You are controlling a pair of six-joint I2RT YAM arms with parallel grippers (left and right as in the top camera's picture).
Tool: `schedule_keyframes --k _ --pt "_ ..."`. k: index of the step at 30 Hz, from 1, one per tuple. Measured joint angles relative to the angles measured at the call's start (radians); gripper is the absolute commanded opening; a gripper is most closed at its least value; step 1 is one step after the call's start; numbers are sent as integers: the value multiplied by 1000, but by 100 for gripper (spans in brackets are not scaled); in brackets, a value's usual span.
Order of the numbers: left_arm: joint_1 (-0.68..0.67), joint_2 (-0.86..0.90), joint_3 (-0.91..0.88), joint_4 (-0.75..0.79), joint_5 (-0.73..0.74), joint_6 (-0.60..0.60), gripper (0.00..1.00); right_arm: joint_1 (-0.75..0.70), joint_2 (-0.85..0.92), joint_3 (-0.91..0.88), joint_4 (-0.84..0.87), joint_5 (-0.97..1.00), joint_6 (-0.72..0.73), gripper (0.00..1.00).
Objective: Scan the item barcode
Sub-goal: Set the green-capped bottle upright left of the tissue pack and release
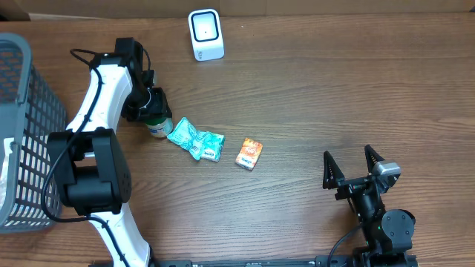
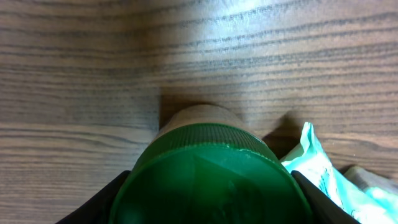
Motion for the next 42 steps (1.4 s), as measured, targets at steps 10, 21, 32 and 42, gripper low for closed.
schedule_keyframes --k 10,21,32,42 --pt "0 -6 -38 14 2 -8 70 0 0 0 0 0 0 100" --pt "0 -1 -34 -40 1 -21 98 0 0 0 0 0 0 100" --pt "0 -213 227 -204 -1 -22 100 0 0 0 0 0 0 100" --pt "35 -554 304 -249 -8 -26 99 0 0 0 0 0 0 100"
